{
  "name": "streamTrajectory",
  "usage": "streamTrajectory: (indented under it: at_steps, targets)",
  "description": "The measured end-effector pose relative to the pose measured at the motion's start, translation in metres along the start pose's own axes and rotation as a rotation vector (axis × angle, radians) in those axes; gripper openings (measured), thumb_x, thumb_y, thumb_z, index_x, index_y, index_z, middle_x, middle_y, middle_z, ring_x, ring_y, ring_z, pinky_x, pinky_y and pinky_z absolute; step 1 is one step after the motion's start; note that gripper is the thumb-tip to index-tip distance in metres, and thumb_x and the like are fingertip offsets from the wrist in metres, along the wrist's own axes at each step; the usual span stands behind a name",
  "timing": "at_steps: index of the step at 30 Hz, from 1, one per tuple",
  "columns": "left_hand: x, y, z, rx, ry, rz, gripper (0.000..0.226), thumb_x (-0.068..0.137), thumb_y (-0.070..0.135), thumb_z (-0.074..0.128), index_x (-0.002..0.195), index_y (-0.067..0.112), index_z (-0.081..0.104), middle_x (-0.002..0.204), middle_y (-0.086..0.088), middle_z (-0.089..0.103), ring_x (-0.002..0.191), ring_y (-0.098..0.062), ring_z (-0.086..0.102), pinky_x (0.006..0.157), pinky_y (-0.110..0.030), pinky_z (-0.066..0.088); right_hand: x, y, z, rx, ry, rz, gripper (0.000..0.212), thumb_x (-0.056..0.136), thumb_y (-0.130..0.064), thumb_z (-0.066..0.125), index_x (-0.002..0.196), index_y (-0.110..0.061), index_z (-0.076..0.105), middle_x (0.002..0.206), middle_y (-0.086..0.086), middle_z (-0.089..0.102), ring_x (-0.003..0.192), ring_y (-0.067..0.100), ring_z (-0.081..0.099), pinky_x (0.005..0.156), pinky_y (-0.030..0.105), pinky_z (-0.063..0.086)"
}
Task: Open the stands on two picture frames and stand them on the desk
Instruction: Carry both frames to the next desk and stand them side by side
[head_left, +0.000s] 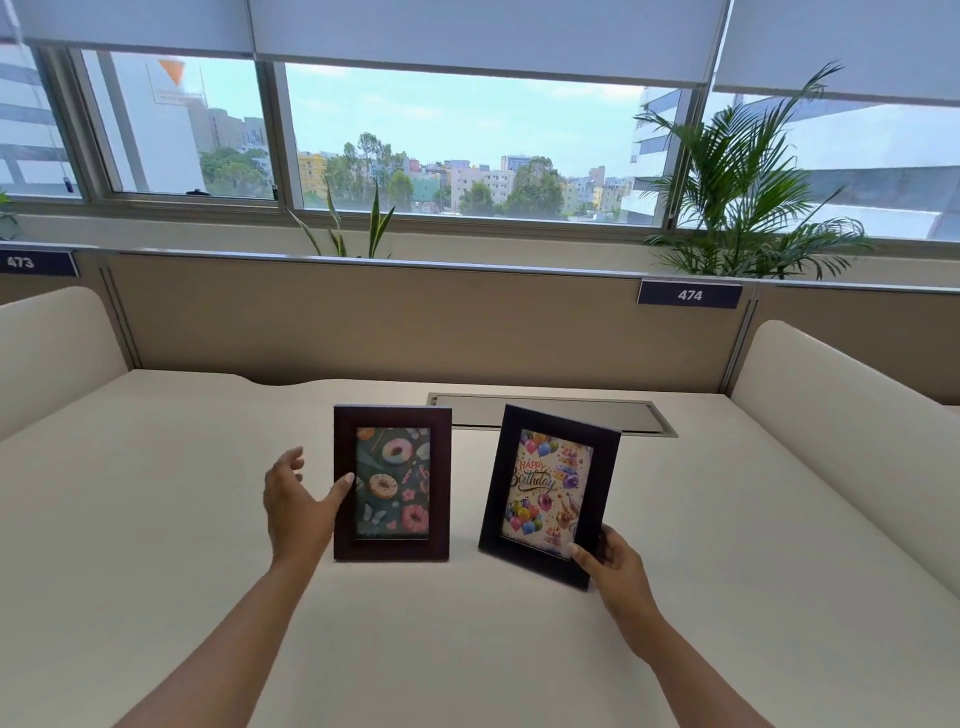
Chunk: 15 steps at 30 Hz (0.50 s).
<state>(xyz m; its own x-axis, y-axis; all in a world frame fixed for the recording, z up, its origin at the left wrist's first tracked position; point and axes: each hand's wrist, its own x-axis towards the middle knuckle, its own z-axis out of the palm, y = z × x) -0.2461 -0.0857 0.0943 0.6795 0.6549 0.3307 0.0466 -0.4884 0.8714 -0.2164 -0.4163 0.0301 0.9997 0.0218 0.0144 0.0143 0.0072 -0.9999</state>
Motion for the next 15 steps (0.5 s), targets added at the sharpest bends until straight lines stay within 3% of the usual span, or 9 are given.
streamTrajectory:
  at_steps: [3,6,11,15]
  targets:
    - [0.005,-0.012,0.002,-0.038,-0.205,-0.082,0.067,0.078,0.018,0.068,0.134,0.007,0.033,0.141,-0.016,0.039,0.128,-0.031,0.039,0.102,-0.045,0.038,0.002,-0.002,-0.001,-0.003,-0.001,0.001,0.035,0.085,-0.013,0.06,0.117,-0.018,0.05,0.113,0.004,0.061,0.101,0.017,0.059,0.079,0.026,0.05]
    - [0.005,-0.018,0.005,-0.132,-0.31,-0.135,0.062,0.081,0.015,0.065,0.134,0.009,0.034,0.142,-0.013,0.041,0.129,-0.027,0.038,0.102,-0.042,0.038,0.005,-0.004,-0.003,-0.008,0.008,-0.002,0.039,0.085,-0.012,0.06,0.122,-0.015,0.048,0.113,0.004,0.06,0.105,0.022,0.057,0.086,0.034,0.05]
    - [0.006,-0.019,0.01,-0.214,-0.335,-0.174,0.048,0.078,0.006,0.066,0.123,0.005,0.048,0.121,-0.019,0.059,0.103,-0.028,0.057,0.09,-0.039,0.049,0.006,-0.005,-0.005,-0.029,0.012,0.003,0.038,0.086,-0.013,0.059,0.122,-0.01,0.05,0.113,0.007,0.062,0.107,0.024,0.058,0.088,0.035,0.05]
    - [0.008,-0.024,0.011,-0.217,-0.313,-0.189,0.038,0.078,0.005,0.066,0.113,0.005,0.052,0.111,-0.018,0.063,0.089,-0.025,0.058,0.074,-0.031,0.049,0.006,-0.005,-0.003,-0.02,0.037,0.012,0.035,0.085,-0.012,0.06,0.12,-0.009,0.052,0.112,0.008,0.063,0.107,0.025,0.058,0.087,0.036,0.051]
